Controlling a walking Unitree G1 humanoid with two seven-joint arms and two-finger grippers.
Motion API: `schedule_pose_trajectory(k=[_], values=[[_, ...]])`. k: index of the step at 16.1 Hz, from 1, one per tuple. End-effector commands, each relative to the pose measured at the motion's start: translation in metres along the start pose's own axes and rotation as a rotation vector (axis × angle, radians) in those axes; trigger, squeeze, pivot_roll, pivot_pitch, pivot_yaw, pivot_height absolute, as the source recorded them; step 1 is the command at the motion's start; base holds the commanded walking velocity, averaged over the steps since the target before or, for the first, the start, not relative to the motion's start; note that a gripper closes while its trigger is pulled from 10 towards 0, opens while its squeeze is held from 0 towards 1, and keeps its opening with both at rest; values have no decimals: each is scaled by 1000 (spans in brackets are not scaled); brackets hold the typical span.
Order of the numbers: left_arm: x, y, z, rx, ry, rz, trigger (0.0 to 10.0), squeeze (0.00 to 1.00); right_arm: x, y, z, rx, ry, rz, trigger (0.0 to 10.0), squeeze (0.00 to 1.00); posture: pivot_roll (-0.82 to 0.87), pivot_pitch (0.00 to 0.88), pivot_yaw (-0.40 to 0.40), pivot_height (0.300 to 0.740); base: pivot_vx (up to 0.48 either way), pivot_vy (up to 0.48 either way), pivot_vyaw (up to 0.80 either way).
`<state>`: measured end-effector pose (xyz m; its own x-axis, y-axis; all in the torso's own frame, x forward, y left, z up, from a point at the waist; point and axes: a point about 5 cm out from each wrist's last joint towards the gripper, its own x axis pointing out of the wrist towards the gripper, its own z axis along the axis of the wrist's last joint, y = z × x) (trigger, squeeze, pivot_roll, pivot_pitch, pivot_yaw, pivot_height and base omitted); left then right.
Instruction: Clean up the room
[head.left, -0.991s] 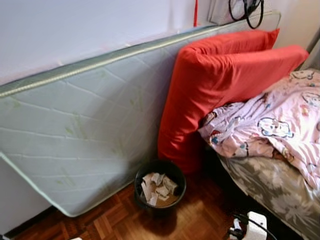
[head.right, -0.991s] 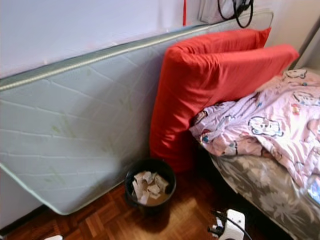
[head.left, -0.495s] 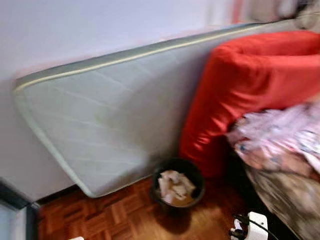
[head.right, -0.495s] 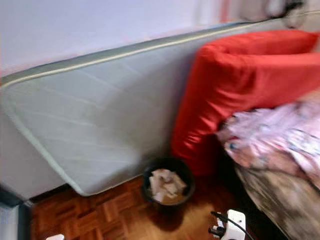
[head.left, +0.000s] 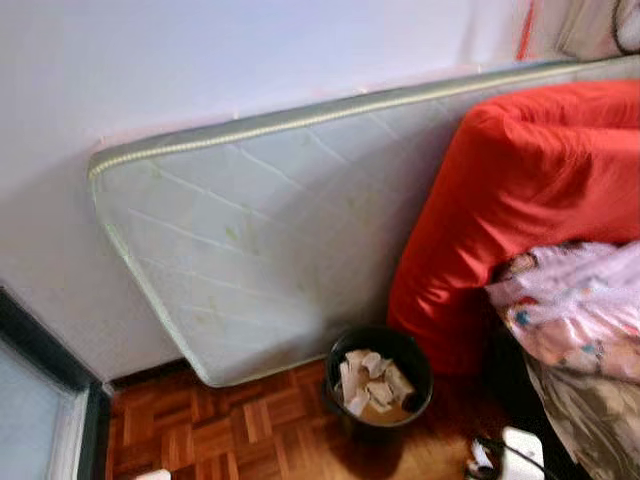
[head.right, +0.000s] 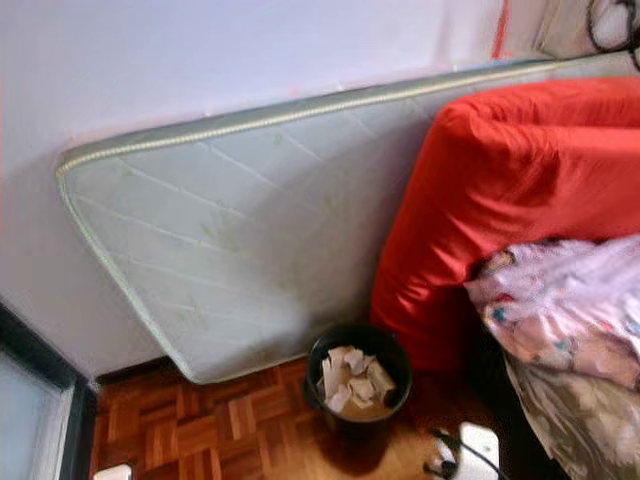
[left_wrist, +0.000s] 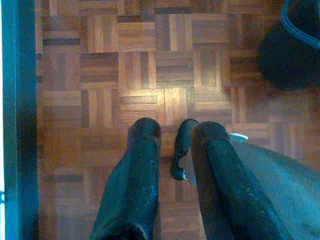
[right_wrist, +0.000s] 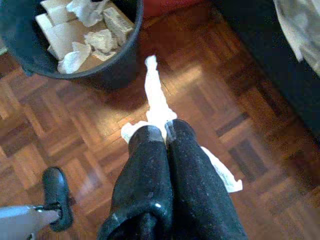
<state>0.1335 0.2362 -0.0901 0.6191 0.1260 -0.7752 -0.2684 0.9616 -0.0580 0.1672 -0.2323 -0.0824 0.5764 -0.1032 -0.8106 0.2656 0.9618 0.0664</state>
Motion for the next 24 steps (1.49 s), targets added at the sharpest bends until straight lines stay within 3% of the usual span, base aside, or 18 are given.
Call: schedule_pose_trajectory(k=[1,7,10,13,24], values=[[-3,6,-6,9,27,15,10000,0,3,10,6,7,-20,22,10000,0,58,0,10,740,0,0,800],[-3,7,-5,16,26,16,10000,0,3,12,6,-20,-23,23,10000,0,55,0,24,740,211,0,165],[-3,9,-6,29,33,13,10000,0,3,12,6,-89,-16,27,10000,0,37,0,42,740,282,0,0],[-3,8,-6,29,30,9,10000,0,2,13,4,-26,-27,22,10000,0,27,0,42,740,301,0,404],[-4,3,-9,21,15,-15,10000,0,1,9,6,-82,-54,48,10000,0,38,0,21,740,220,0,0]])
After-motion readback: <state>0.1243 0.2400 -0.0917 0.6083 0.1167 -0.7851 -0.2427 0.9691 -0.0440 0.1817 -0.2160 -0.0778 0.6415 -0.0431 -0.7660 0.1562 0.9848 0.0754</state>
